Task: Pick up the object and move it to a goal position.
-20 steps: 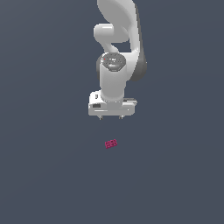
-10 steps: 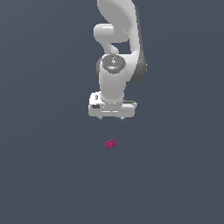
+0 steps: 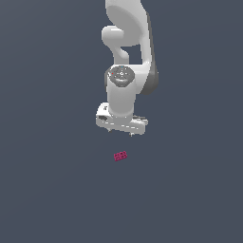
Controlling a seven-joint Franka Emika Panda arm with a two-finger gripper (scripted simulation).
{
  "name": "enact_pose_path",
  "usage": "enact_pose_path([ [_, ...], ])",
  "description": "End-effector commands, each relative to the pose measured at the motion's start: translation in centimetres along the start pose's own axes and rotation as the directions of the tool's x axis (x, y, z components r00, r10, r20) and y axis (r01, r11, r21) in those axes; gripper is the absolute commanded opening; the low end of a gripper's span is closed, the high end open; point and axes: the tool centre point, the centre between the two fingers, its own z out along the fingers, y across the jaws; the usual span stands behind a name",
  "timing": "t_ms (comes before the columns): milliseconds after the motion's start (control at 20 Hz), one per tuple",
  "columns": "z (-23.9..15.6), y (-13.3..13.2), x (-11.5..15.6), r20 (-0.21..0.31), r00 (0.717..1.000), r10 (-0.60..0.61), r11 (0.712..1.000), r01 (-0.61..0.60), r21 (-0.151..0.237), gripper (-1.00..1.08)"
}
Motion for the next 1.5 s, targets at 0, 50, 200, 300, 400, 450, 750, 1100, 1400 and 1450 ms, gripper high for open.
enact_pose_path([
  [0,0.5,-0.1,0.4,0.0,0.998,0.069,0.998,-0.069,0.004,1.0],
  [50,0.7,-0.1,0.5,0.0,0.995,0.098,0.995,-0.098,0.006,1.0],
  [200,1.3,-0.2,1.0,0.0,0.983,0.185,0.983,-0.185,0.01,1.0],
  [300,1.7,-0.3,1.3,0.001,0.97,0.242,0.97,-0.242,0.013,1.0],
  [400,2.2,-0.4,1.6,0.001,0.955,0.298,0.955,-0.298,0.015,1.0],
  [450,2.4,-0.4,1.8,0.001,0.946,0.325,0.945,-0.325,0.016,1.0],
  [750,3.6,-0.6,2.7,0.003,0.875,0.484,0.875,-0.484,0.022,1.0],
  [1100,5.2,-0.7,3.7,0.005,0.76,0.65,0.76,-0.65,0.028,1.0],
  [1400,6.4,-0.9,4.5,0.006,0.642,0.767,0.641,-0.767,0.032,1.0],
  [1450,6.6,-0.9,4.7,0.006,0.623,0.782,0.623,-0.782,0.033,1.0],
])
